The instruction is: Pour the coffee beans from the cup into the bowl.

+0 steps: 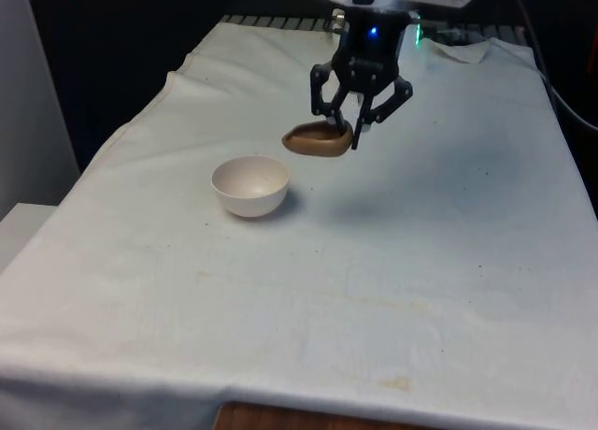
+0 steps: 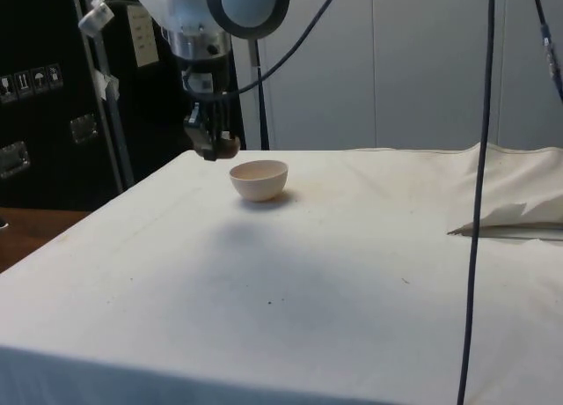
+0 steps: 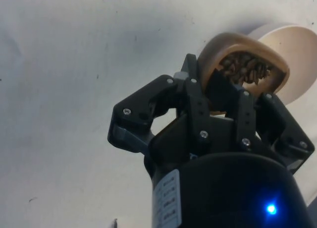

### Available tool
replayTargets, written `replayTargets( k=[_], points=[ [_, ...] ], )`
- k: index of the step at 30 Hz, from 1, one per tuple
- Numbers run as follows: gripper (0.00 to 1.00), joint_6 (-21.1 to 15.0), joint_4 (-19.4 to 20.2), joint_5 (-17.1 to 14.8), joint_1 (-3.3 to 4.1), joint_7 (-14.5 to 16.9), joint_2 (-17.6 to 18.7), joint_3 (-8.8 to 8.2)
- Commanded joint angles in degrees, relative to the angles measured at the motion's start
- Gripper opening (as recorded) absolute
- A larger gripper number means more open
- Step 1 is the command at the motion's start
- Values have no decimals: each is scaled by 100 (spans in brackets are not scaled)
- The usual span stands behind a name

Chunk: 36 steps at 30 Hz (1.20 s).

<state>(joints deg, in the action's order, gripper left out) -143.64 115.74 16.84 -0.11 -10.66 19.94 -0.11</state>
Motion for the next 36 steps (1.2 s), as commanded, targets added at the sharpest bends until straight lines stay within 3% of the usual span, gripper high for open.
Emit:
replayTargets(
  k=[1,6,7,8,14,15,16,17,24,25,26,27,34,35,36],
  points=[
    [2,-74,29,-97,-52,74,6,40],
    [2,-143,52,-201,-74,126,69,-46],
    [2,-57,6,-115,-17,52,80,-92],
    [2,-143,57,-229,-74,149,74,-74],
    [2,-166,74,-355,-109,264,109,-160],
    [2,-178,74,-378,-109,281,120,-178],
    [2,-86,46,-315,-57,223,120,-229],
    [2,-189,80,-413,-115,304,126,-189],
    [2,-327,86,-779,-155,533,201,-269],
    [2,-338,80,-831,-155,561,206,-281],
    [2,-264,63,-659,-92,441,201,-338],
    [2,-344,80,-888,-155,602,212,-286],
    [2,-372,74,-1387,-195,911,229,-321],
    [2,-292,63,-1278,-126,831,212,-395],
    [2,-378,74,-1455,-195,951,229,-321]
  ],
)
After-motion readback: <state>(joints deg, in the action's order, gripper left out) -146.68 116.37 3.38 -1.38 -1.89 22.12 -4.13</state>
